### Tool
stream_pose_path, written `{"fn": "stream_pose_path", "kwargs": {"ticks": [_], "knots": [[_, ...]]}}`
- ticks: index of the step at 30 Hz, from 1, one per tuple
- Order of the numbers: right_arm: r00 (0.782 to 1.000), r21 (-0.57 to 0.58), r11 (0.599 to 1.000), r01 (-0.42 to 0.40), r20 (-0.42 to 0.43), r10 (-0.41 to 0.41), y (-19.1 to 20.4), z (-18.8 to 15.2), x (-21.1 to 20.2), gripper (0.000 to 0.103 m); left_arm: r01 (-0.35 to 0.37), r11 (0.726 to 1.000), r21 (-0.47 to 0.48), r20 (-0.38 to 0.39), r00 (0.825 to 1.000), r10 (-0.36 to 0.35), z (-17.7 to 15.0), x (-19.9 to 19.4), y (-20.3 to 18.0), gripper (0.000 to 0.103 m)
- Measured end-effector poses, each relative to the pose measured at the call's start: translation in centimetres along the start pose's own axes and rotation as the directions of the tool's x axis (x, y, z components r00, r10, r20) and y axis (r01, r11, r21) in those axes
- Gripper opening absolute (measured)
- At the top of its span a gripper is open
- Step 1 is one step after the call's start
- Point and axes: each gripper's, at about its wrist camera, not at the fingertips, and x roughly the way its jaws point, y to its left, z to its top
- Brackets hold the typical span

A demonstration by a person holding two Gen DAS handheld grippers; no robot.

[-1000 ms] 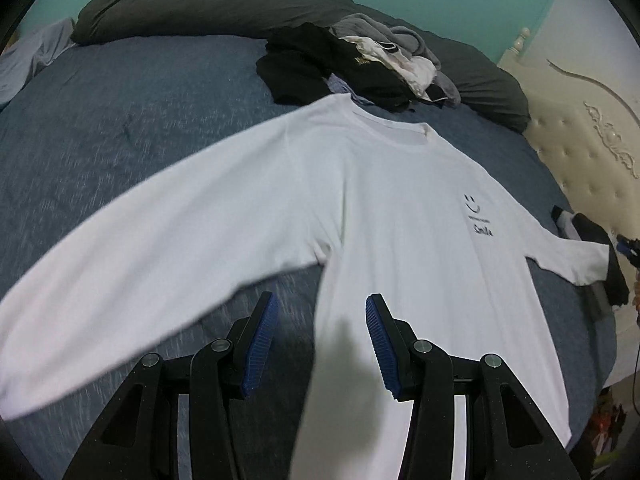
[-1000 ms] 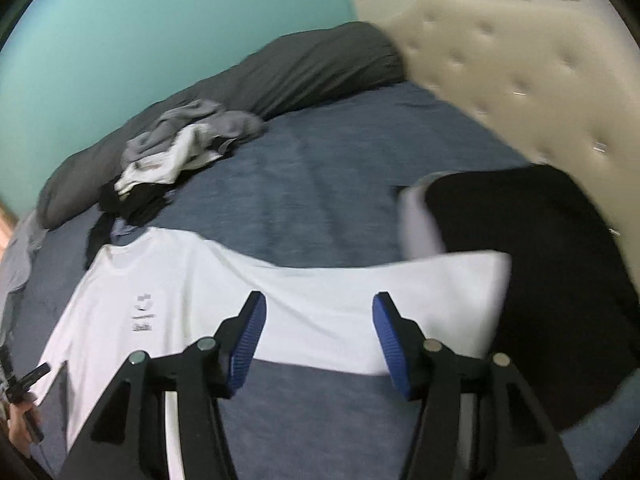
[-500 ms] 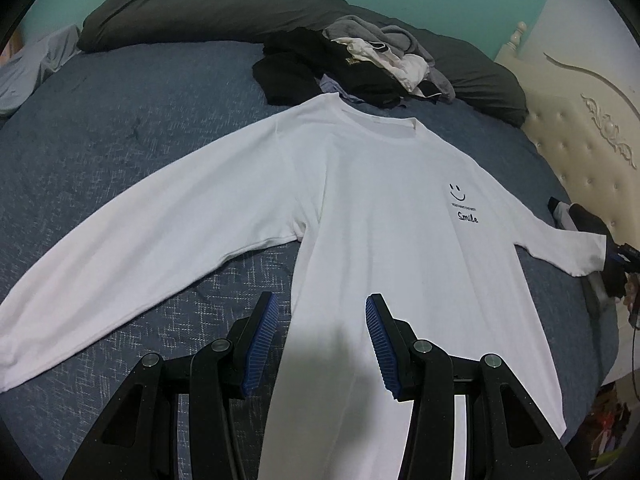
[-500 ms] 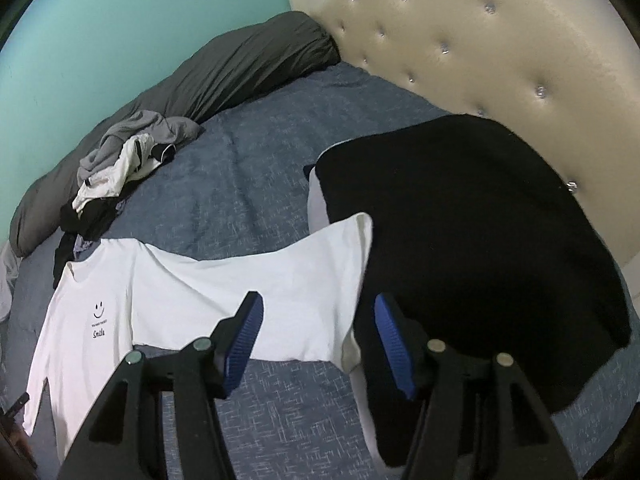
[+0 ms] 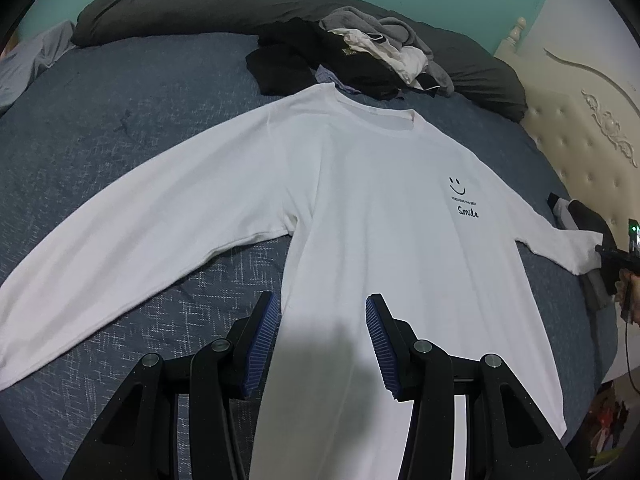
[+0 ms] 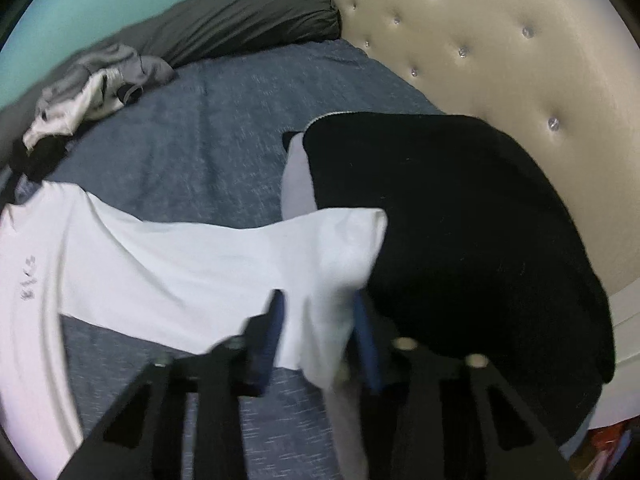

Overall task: Fold clothes
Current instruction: 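Move the right tool to the sleeve cuff and grasp it, then pull the sleeve outward with the right tool and release it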

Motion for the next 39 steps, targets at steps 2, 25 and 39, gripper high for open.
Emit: {"fn": "stream_pose_path", "kwargs": {"ticks": [2,25,39], "knots": [[0.999,-0.006,0.999,0.031,0.01,-0.031,0.0,-0.2,-0.1,0.004,-0.001,1.0,-0.002,-0.002,1.0,0.001,0.0,0.2,0.1,0.05],[0.973,0.188,0.981,-0.053,0.229,0.008,-8.5,6.5,-6.9,0.001,-0.049,0.998,0.042,-0.023,0.998,0.05,-0.7,-0.2,-0.9,0.05],[0.988,0.2,0.972,-0.126,0.111,0.105,-9.2,5.9,0.3,0.002,-0.029,0.996,0.088,-0.065,0.997,0.035,-1.1,0.8,-3.6,0.05]]}}
